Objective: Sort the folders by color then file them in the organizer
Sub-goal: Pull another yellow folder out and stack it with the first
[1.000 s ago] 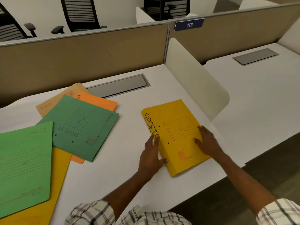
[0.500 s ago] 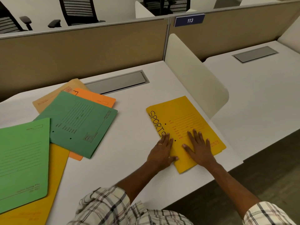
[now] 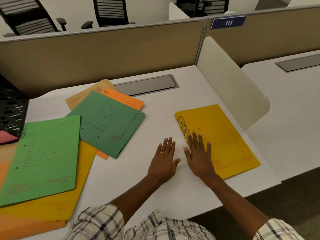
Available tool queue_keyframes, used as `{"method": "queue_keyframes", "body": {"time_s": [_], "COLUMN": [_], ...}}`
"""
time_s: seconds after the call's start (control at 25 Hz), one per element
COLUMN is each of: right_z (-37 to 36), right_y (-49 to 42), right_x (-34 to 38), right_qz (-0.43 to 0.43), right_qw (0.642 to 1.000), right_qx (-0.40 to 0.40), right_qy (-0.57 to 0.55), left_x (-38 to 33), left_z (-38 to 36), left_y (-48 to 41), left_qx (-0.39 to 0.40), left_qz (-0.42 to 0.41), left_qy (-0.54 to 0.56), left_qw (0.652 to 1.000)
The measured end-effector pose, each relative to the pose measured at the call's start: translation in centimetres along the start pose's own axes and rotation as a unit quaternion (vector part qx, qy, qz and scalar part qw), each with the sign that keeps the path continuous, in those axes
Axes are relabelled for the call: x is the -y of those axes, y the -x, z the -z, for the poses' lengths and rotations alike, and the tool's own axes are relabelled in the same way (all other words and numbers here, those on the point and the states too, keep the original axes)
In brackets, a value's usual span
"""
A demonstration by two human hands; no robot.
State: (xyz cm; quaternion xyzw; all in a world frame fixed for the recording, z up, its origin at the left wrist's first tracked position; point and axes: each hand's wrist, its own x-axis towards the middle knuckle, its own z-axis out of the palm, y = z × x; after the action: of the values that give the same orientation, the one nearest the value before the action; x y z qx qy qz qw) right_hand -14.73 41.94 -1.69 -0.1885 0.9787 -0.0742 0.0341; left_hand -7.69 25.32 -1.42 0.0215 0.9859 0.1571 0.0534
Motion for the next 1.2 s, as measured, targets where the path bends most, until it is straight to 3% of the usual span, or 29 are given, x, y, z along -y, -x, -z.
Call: {"method": "queue_keyframes", "body": {"time_s": [0.4, 0.64, 0.88, 1.0, 1.08, 1.16, 1.2], "right_z": [-4.5, -5.5, -7.5, -7.8, -8.0, -8.4, -8.2], "right_y": [2.0, 4.5, 10.0, 10.2, 10.7, 16.4, 16.6], "right_x": [15.1, 24.7, 33.4, 34.1, 33.4, 40.6, 40.4], "right_qz": [0.208, 0.292, 0.312, 0.311, 0.292, 0.252, 0.217], "right_qw": [0.974, 0.950, 0.938, 0.935, 0.938, 0.941, 0.938], "right_qx": [0.077, 0.096, 0.114, 0.123, 0.128, 0.132, 0.141], "right_qy": [-0.046, -0.058, -0.100, -0.122, -0.135, -0.182, -0.230], "left_x": [12.8, 18.5, 25.2, 27.1, 28.0, 34.1, 34.7], "left_z": [2.6, 3.5, 4.0, 4.7, 5.8, 7.0, 7.6], "left_y": [13.9, 22.0, 30.9, 32.0, 32.0, 39.2, 39.0], "left_qx": [-0.075, -0.129, -0.142, -0.151, -0.159, -0.155, -0.153], "left_qz": [0.221, 0.302, 0.342, 0.369, 0.394, 0.410, 0.412], "left_qy": [-0.007, 0.004, 0.016, 0.037, 0.064, 0.111, 0.127], "left_qw": [0.972, 0.944, 0.929, 0.916, 0.903, 0.892, 0.889]}}
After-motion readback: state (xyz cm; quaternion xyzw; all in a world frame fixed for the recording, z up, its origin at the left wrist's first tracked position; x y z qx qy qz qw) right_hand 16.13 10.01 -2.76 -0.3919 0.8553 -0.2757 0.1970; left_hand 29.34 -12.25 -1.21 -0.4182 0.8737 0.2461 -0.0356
